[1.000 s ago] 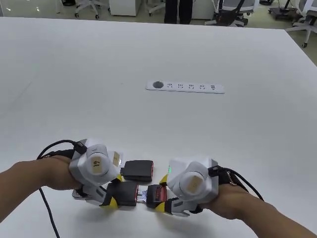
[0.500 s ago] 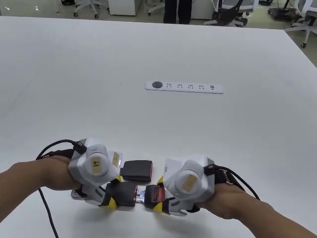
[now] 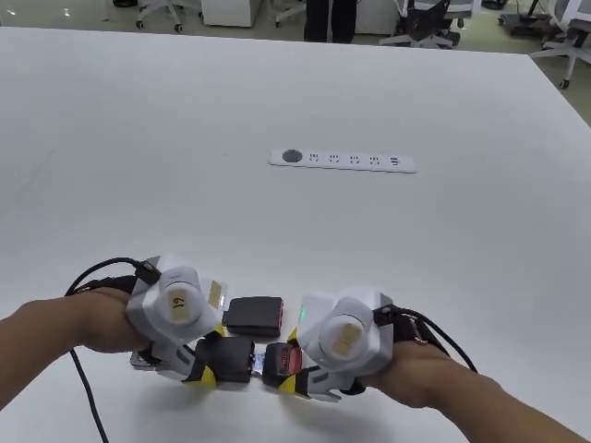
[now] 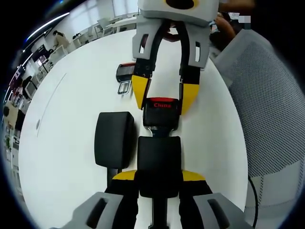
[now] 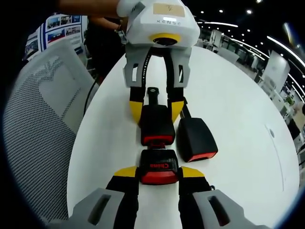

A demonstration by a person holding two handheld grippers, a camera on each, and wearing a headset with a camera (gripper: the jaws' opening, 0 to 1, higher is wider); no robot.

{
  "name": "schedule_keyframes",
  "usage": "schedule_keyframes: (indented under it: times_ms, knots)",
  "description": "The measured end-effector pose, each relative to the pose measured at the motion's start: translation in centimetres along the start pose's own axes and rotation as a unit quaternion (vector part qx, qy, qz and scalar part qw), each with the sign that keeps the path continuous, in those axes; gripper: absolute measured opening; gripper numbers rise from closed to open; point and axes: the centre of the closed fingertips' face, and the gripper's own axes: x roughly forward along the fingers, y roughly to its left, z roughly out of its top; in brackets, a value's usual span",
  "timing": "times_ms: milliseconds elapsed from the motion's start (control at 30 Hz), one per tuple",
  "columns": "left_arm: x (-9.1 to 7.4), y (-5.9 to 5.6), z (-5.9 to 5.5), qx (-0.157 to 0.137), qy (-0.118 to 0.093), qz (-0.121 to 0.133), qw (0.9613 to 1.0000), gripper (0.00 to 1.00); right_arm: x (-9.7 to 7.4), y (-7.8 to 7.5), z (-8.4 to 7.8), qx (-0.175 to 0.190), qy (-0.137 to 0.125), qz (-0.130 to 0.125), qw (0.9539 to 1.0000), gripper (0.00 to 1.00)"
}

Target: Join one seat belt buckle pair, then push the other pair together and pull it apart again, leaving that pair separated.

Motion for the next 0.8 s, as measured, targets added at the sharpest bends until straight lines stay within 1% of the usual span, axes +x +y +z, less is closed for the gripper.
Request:
schedule_keyframes:
  times_ms: [67,167,333,367,400,433,500,567,633,667,700,733,767,800]
  knots:
    - [0.04,0.03,-0.07,-0.001,0.001,0.001,1.0,0.32,0.1,-0.08,0.0,-0.002,0.005,0.0,1.0,0.27]
    - [0.08,0.07,-0.12,-0.002,0.002,0.0,1.0,0.32,-0.09,-0.03,0.07,-0.001,0.003,0.001,1.0,0.26]
    - [0.1,0.11,-0.13,-0.003,0.01,0.0,0.9999,0.32,0.32,0.16,0.57,0.005,-0.001,-0.001,1.0,0.26]
    - [0.03,0.1,-0.28,-0.004,0.014,0.0,0.9999,0.32,0.42,0.23,0.69,0.005,-0.001,0.002,1.0,0.26]
    - [0.03,0.09,-0.17,-0.005,0.01,0.0,0.9999,0.32,-0.01,0.15,0.68,0.006,0.001,0.001,1.0,0.26]
    - [-0.02,0.06,-0.12,-0.004,0.011,0.0,0.9999,0.32,-0.28,0.19,0.84,0.007,-0.001,0.0,1.0,0.27]
    - [-0.06,0.06,-0.08,-0.005,0.013,0.001,0.9999,0.33,0.09,0.14,0.63,0.005,-0.002,-0.001,1.0,0.27]
    - [-0.06,0.09,-0.19,-0.005,0.014,0.0,0.9999,0.33,0.09,0.45,0.63,-0.008,-0.008,0.005,0.9999,0.27]
    - [-0.11,0.06,-0.21,0.0,0.014,-0.002,0.9999,0.33,0.26,0.07,0.17,-0.004,-0.015,0.0,0.9999,0.27]
    - [-0.15,0.01,-0.21,0.002,0.013,-0.003,0.9999,0.33,0.22,-0.02,0.15,-0.009,-0.017,-0.003,0.9998,0.27]
    - [-0.17,-0.01,-0.35,0.003,0.012,-0.004,0.9999,0.33,0.22,-0.06,0.11,-0.008,-0.02,-0.001,0.9998,0.27]
    - [-0.19,-0.01,-0.4,0.002,0.012,-0.004,0.9999,0.33,0.0,-0.09,0.15,-0.007,-0.021,-0.005,0.9997,0.27]
    - [-0.15,-0.02,-0.44,0.001,0.012,-0.004,0.9999,0.33,-0.11,0.12,0.28,-0.011,-0.027,-0.002,0.9996,0.27]
    - [-0.13,-0.01,-0.43,0.002,0.01,-0.003,0.9999,0.33,-0.03,0.11,0.28,-0.011,-0.027,-0.002,0.9996,0.27]
